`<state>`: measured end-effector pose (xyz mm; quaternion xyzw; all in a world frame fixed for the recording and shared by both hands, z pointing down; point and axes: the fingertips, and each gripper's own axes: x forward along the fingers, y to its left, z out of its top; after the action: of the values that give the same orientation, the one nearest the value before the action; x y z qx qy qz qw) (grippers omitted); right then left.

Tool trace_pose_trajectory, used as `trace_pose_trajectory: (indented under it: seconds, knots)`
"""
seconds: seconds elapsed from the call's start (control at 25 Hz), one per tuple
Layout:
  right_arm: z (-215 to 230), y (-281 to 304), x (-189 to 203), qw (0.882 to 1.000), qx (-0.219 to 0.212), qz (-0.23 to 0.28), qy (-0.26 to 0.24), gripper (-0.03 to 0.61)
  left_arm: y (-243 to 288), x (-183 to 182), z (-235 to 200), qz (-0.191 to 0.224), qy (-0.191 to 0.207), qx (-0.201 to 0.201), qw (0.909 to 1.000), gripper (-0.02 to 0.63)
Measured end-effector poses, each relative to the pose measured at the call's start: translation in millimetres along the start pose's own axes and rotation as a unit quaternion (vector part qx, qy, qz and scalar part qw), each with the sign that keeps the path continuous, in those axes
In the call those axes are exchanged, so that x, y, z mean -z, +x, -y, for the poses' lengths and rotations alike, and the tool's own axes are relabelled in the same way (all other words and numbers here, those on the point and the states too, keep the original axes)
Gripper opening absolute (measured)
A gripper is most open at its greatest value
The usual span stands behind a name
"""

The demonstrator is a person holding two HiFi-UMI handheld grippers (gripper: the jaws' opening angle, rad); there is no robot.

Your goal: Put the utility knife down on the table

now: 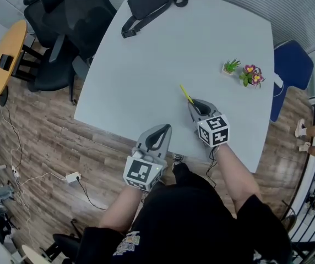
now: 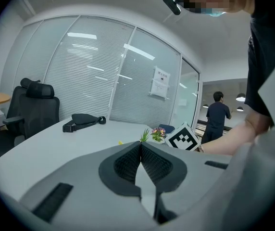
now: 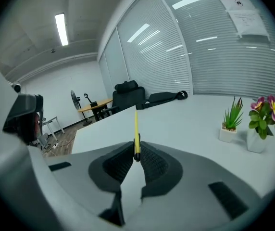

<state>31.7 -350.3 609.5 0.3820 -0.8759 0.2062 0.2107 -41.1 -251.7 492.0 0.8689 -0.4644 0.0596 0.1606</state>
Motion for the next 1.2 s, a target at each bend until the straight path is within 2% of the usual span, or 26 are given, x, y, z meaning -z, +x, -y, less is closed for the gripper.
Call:
trace_pose_trajectory:
  seconds: [0.64, 0.96, 1.2]
  knots:
    - [18, 43, 71, 0.995, 0.005, -0.101, 0.000, 0.049, 4, 17, -10, -0.019, -0.014, -0.017, 0.9996, 0.005]
    - [20, 51, 92, 0.990, 0.015, -0.143, -0.015, 0.051, 5, 21, -9, -0.024, -0.017, -0.018, 0.9994, 0.006]
    - [19, 52, 93, 0.988, 0.021, -0.151, -0.034, 0.054, 3, 23, -8, -0.026, -0.019, -0.018, 0.9993, 0.006]
